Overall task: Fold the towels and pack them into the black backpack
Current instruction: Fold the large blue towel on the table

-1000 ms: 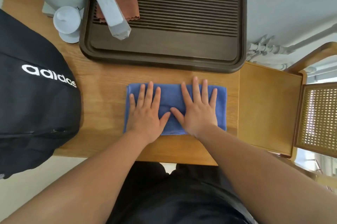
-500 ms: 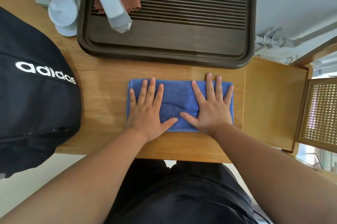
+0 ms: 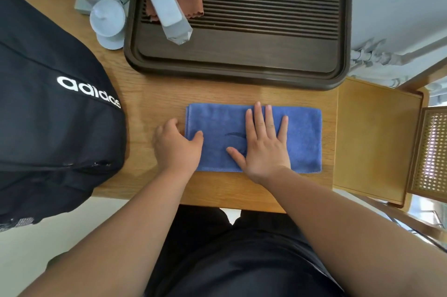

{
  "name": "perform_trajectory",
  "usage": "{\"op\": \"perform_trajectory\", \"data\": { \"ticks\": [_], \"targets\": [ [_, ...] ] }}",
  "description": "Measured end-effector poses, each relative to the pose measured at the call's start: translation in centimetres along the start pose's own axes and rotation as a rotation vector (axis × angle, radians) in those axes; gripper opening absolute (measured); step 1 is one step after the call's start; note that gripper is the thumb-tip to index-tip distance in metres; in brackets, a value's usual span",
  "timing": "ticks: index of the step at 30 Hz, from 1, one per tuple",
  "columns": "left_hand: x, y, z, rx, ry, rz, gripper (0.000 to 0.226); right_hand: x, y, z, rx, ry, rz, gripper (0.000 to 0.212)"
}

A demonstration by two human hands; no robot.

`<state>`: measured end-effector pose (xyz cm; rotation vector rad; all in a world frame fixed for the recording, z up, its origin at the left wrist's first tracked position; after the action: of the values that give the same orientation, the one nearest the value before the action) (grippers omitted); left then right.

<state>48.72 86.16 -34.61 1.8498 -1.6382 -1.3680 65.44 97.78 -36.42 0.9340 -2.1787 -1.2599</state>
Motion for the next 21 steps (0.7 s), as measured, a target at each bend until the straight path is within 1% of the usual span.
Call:
{"op": "perform_trajectory", "data": {
  "ticks": [2, 4, 8, 10, 11, 13, 16, 18, 20, 21],
  "targets": [
    [-0.2, 0.0, 0.5, 0.049, 0.05, -0.096, 0.058, 0.1, -0.2, 0.1, -0.004, 0.006, 0.002, 0.099],
    [-0.7, -0.2, 0.9, 0.114, 0.083, -0.171, 0.041, 0.1, -0.2, 0.1, -0.005, 0.011, 0.002, 0.099],
    [-1.7, -0.3, 0.9, 0.186, 0.136, -0.193, 0.025, 0.1, -0.1, 0.1, 0.019, -0.001, -0.022, 0.098],
    [-2.1, 0.2, 0.6, 0.193, 0.159, -0.267, 0.02, 0.2, 0.1, 0.0, 0.037, -0.002, -0.029, 0.098],
    [-2.2, 0.3, 0.5, 0.199, 0.186, -0.321, 0.018, 0.2, 0.2, 0.0, 0.048, -0.003, -0.031, 0.097],
    [-2.3, 0.7, 0.1, 0.233, 0.267, -0.435, 0.022, 0.1, 0.4, 0.0, 0.076, -0.002, -0.032, 0.097],
    [-2.5, 1.5, -0.7, 0.33, 0.349, -0.589, 0.027, -0.1, 1.0, -0.1, 0.114, 0.015, 0.003, 0.095],
    [-3.0, 2.2, -1.4, 0.397, 0.336, -0.635, 0.024, -0.5, 1.8, -0.3, 0.129, 0.037, 0.04, 0.092],
    [-4.2, 3.2, -2.4, 0.405, 0.249, -0.661, 0.017, -1.3, 2.6, -0.9, 0.111, 0.043, 0.105, 0.09],
    [-4.9, 3.6, -2.8, 0.395, 0.191, -0.669, 0.018, -1.9, 3.0, -1.4, 0.084, 0.034, 0.15, 0.088]
  ]
}}
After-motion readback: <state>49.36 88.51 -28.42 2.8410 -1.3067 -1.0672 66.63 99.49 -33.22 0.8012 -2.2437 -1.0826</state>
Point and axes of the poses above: each hand's wrist, its own z-axis towards the middle knuckle, its own y-axis out of the back of the hand, x = y × z, the point moved 2 cm from there along z, towards the middle knuckle, and after that the axes turned 7 degrees about x, right-handed, at the moved point
